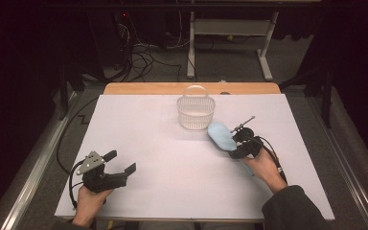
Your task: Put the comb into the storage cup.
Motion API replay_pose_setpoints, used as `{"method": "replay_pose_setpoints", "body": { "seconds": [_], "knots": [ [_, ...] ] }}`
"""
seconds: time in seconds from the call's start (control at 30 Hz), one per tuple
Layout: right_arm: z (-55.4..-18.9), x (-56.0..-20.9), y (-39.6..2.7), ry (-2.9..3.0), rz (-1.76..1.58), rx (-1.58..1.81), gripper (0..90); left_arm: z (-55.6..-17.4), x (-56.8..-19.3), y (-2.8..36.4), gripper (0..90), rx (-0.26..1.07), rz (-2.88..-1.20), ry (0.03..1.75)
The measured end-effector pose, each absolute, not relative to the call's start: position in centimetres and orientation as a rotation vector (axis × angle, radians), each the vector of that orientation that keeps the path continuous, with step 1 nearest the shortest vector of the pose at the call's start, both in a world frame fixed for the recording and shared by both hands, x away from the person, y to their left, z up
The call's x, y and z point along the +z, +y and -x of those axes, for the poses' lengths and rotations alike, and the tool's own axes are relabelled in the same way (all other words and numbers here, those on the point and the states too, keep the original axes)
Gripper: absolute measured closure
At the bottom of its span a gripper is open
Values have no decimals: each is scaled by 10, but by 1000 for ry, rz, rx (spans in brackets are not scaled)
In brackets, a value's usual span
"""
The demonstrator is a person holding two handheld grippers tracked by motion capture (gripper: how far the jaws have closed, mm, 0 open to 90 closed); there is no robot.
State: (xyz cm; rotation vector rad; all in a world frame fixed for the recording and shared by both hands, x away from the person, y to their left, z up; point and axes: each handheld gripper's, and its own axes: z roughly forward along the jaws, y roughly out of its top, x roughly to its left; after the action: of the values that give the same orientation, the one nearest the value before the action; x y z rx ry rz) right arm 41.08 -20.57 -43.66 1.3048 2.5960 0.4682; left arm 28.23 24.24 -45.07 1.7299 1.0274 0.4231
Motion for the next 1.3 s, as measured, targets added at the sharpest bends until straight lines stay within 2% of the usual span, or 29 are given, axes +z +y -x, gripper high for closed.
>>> {"method": "replay_pose_setpoints", "body": {
  "seconds": [0.13,0.23,1.3],
  "knots": [
    [-410,-436,-203,2606,-1282,455,660,-282,-451,242,70,423,-1732,1026],
    [-410,-436,-202,2612,-1283,457,670,-282,-451,242,70,423,-1730,1027],
    [-394,-430,-208,2589,-1235,491,699,-282,-450,241,70,399,-1726,1037]
  ]
}}
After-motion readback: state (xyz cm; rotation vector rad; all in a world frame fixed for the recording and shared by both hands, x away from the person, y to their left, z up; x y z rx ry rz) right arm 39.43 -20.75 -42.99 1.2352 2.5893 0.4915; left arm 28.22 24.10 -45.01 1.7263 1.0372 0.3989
